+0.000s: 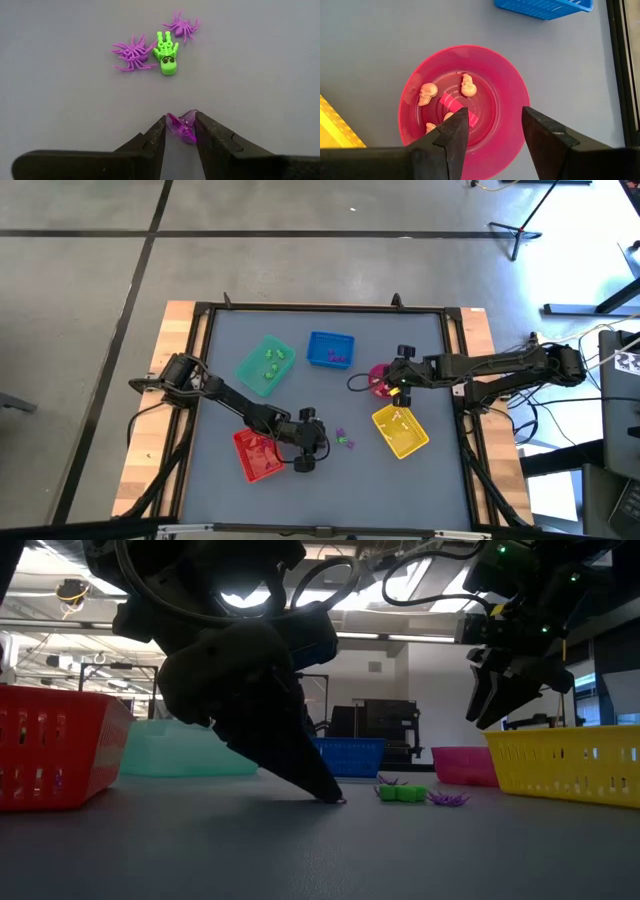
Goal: Sort Halloween decoration
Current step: Put the purple witch hat toy into the orange bin
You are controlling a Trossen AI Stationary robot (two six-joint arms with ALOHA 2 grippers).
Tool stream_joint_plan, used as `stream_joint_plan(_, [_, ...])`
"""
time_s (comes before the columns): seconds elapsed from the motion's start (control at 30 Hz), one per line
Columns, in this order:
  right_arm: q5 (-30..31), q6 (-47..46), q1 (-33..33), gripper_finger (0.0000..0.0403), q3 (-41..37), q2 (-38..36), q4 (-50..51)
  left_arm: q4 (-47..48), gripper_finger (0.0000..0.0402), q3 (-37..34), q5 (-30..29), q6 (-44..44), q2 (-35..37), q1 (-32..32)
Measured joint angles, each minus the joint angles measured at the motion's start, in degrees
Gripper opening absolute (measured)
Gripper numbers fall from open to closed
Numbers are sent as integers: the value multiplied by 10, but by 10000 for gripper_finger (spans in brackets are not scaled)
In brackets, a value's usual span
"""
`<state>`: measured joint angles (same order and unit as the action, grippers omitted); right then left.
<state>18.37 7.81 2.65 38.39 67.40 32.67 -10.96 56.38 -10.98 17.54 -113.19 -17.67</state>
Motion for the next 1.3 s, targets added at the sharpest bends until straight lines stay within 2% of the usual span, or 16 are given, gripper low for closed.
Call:
stream_joint_plan(0.13, [0,0,0,183,0,0,0,0,85,0,0,0,0,0])
stream_joint_plan(0.43, [0,0,0,183,0,0,0,-1,42,0,1,1,1,0])
stream_joint_plan(0.9, [0,0,0,183,0,0,0,-3,40,1,1,3,7,0])
stream_joint_plan(1.3, [0,0,0,183,0,0,0,19,40,1,1,3,102,8])
